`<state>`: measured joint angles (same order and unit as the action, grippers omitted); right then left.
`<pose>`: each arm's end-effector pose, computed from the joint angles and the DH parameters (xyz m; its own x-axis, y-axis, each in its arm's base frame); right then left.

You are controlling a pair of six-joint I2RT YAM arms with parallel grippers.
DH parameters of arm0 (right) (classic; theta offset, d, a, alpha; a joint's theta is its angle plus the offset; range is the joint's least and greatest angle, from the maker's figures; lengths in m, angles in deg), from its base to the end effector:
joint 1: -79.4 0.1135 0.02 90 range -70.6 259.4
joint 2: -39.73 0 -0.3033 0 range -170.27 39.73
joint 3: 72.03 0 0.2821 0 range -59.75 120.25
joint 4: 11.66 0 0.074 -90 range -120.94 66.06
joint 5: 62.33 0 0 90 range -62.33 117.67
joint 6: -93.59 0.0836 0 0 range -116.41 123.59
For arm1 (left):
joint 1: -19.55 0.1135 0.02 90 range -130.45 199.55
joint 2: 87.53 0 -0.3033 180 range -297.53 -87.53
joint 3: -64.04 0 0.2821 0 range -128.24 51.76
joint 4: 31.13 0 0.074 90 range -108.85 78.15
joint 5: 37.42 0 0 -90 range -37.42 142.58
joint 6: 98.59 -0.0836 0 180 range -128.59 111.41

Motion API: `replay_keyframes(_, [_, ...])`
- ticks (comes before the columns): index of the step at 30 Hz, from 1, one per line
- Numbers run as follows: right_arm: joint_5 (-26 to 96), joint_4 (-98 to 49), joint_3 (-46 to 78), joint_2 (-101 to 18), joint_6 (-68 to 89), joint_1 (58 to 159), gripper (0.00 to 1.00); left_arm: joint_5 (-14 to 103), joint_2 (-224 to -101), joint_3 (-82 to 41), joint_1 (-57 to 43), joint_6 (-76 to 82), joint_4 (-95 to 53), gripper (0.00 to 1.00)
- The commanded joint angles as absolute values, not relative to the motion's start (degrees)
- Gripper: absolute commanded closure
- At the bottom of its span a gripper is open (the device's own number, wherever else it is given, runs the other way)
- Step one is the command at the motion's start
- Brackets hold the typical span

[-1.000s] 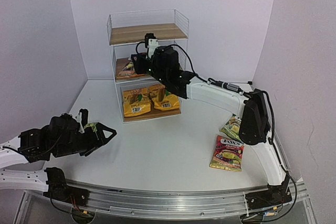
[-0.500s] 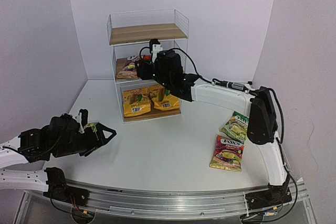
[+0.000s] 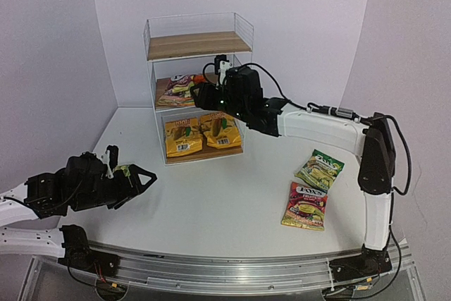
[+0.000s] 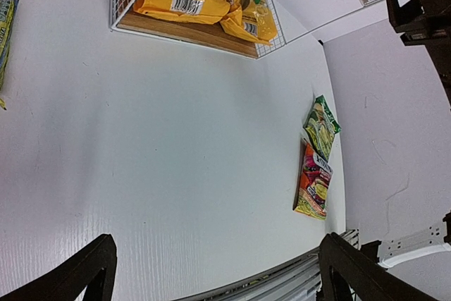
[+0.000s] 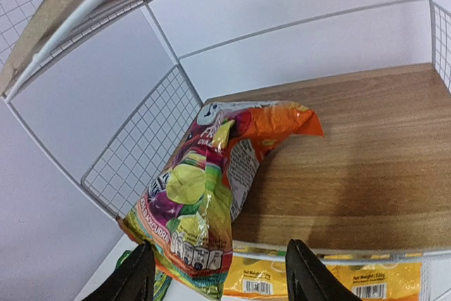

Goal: Place and organize the candy bags onto the shelf

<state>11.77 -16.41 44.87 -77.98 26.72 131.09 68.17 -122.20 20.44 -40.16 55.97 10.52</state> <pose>0.3879 0.4541 0.3631 -0.2853 0.2483 -0.9257 -0.5149 0.7749 0.3666 0.1098 -0.1434 0.2463 -0.7652 -0.4145 -0.4926 0.0621 0.7140 -0.6973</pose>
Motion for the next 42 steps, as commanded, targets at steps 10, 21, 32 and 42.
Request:
replay_keyframes(10, [17.1,-15.6,44.9,-77.3,37.1,131.1,0.47,68.1,-119.9,21.6,-40.3,56.3,8.4,0.00])
replay_keyframes(21, [16.7,-15.3,47.8,-81.2,38.6,131.2,0.51,69.1,-117.5,21.4,-40.3,57.0,10.7,0.00])
replay_keyframes(32, [17.7,-13.2,48.9,-82.5,38.6,131.1,1.00,69.5,-115.4,22.2,-40.3,58.1,11.9,0.01])
replay_keyframes(42, [30.9,-15.2,56.3,-87.2,37.6,131.0,1.00,69.7,-114.6,22.2,-40.3,58.1,12.7,0.00])
